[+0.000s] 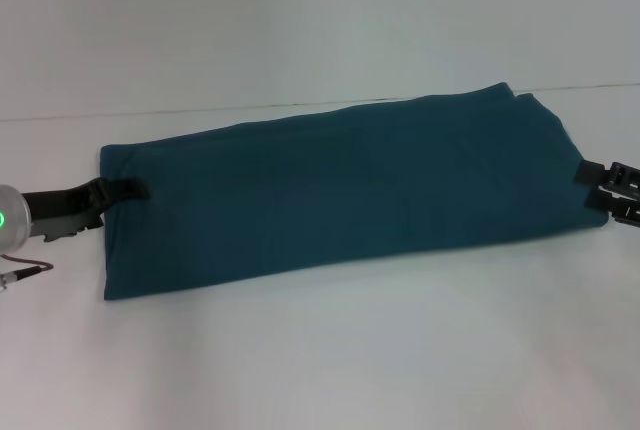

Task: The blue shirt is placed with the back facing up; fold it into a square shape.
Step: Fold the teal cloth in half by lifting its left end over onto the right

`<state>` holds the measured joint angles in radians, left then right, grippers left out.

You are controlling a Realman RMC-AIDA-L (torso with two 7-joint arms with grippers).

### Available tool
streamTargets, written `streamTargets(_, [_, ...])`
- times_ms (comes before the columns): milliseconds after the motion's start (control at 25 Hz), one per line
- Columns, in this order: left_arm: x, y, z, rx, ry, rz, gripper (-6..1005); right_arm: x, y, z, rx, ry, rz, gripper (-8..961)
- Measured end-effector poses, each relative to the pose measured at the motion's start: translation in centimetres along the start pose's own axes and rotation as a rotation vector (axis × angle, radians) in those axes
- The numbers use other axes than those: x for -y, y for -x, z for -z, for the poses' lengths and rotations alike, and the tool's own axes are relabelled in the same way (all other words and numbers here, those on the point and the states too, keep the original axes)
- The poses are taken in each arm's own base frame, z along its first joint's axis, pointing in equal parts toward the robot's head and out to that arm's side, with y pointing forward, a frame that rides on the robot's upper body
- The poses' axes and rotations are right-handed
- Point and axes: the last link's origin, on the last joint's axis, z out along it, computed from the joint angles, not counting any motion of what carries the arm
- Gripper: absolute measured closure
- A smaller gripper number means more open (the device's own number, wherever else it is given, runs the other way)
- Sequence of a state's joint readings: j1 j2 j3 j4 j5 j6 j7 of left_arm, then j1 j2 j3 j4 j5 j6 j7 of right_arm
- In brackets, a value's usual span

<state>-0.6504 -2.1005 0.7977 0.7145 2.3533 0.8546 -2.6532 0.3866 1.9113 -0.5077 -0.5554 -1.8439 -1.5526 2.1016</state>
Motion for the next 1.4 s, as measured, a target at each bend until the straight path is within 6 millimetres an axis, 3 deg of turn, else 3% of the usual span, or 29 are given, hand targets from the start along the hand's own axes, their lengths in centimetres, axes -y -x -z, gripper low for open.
streamTargets(920, [0.5,1.0,-1.0,-0.017,-0.035,-0.004,116,0.1,-0.1,0.1,0.003,-0.004,-0.005,30])
streamTargets(1400, [-1.3,1.6,-1.5,0.043,0.023,-0.024,147,0.1,-0.3,0.1,0.002,-0.002,-0.008,31])
